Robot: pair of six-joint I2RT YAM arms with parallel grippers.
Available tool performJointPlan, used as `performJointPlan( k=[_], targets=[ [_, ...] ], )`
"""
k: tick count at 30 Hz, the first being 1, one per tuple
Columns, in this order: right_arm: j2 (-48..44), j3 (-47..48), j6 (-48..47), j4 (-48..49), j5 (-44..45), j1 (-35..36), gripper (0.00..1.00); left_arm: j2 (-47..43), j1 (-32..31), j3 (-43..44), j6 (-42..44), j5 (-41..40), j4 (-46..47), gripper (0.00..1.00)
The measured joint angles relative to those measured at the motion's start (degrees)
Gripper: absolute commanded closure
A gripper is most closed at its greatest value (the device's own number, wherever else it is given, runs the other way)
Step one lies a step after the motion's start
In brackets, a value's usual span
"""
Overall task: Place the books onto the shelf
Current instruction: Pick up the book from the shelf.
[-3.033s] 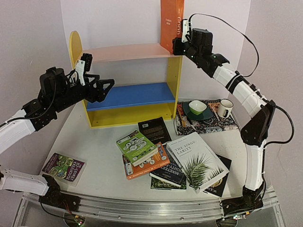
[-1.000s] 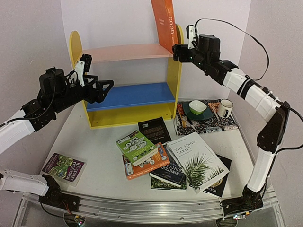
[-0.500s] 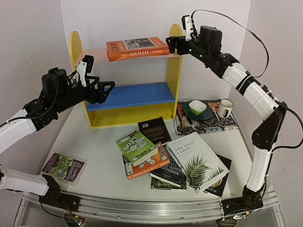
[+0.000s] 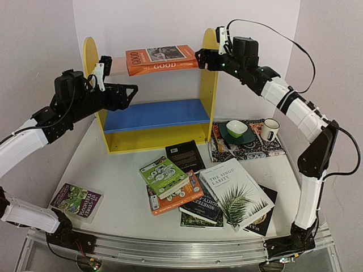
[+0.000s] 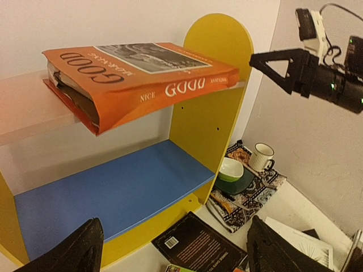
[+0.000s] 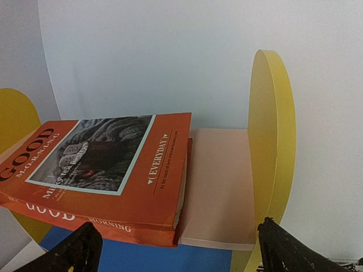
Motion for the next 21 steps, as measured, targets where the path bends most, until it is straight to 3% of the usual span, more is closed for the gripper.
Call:
performJointPlan(
  k=[13,21],
  targets=[
    [5.2,7.7,15.6,-0.2,1.3,0.0,0.19,13.6,8.9,18.8,-11.8,7.0,-0.2,0.14],
    [9.6,10.3,21.2,-0.5,2.2,0.0,0.3,21.6,12.0,26.3,-19.5,10.2,-0.3,0.21]
  ],
)
